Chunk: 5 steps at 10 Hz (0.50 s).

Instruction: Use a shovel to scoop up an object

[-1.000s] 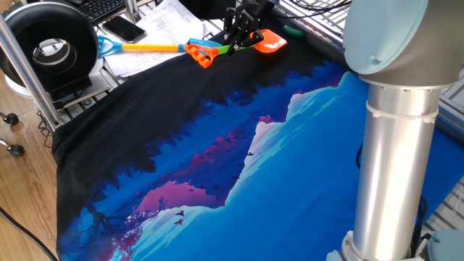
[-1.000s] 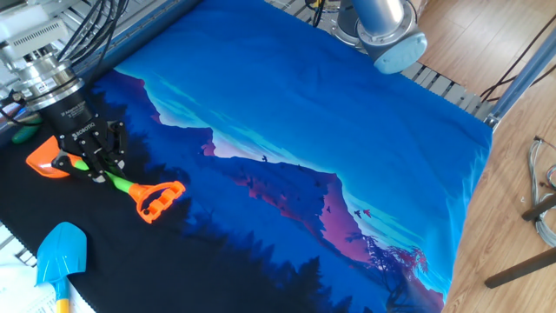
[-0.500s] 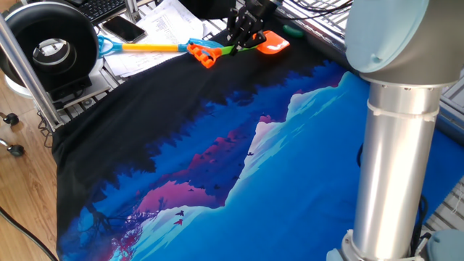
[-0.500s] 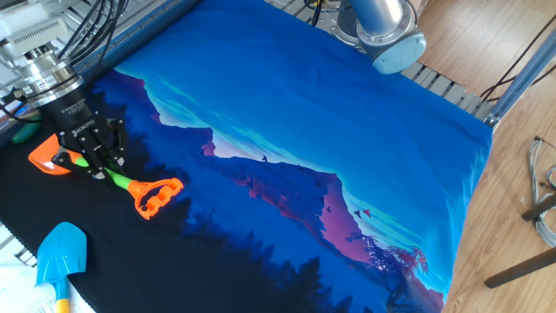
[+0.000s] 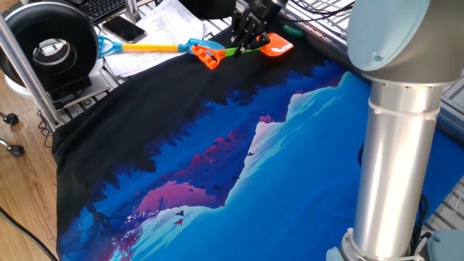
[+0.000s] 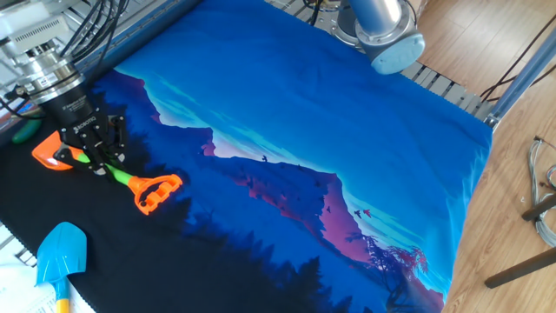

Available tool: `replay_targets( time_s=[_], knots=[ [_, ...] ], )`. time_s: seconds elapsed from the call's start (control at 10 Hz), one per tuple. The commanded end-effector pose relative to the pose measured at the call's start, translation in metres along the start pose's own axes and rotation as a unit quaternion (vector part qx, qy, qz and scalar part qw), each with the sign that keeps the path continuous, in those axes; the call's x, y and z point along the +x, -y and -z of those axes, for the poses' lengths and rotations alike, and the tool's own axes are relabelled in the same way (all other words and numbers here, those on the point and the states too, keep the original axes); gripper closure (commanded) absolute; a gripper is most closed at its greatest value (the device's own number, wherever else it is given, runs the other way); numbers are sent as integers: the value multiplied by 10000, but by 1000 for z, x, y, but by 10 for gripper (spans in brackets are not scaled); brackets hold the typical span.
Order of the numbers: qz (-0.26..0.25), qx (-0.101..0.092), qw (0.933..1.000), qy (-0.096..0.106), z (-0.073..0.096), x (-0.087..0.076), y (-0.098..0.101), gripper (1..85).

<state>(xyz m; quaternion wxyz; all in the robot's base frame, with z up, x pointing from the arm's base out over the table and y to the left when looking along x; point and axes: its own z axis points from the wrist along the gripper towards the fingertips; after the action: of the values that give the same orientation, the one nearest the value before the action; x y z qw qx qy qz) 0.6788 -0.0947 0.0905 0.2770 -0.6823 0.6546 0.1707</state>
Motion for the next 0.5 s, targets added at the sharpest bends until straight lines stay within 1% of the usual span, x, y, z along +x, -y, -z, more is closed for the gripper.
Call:
replay_targets(
  time_s=[0.0, 0.2, 0.3, 0.4],
  knots=[
    [-213, 140, 9995, 177, 3, -7, 6, 733],
    [-325, 225, 9992, 92, 3, -2, 11, 733],
    [-420, 305, 9986, 16, 3, 2, 15, 733],
    [-521, 337, 9980, 71, 3, -1, 17, 733]
  ],
)
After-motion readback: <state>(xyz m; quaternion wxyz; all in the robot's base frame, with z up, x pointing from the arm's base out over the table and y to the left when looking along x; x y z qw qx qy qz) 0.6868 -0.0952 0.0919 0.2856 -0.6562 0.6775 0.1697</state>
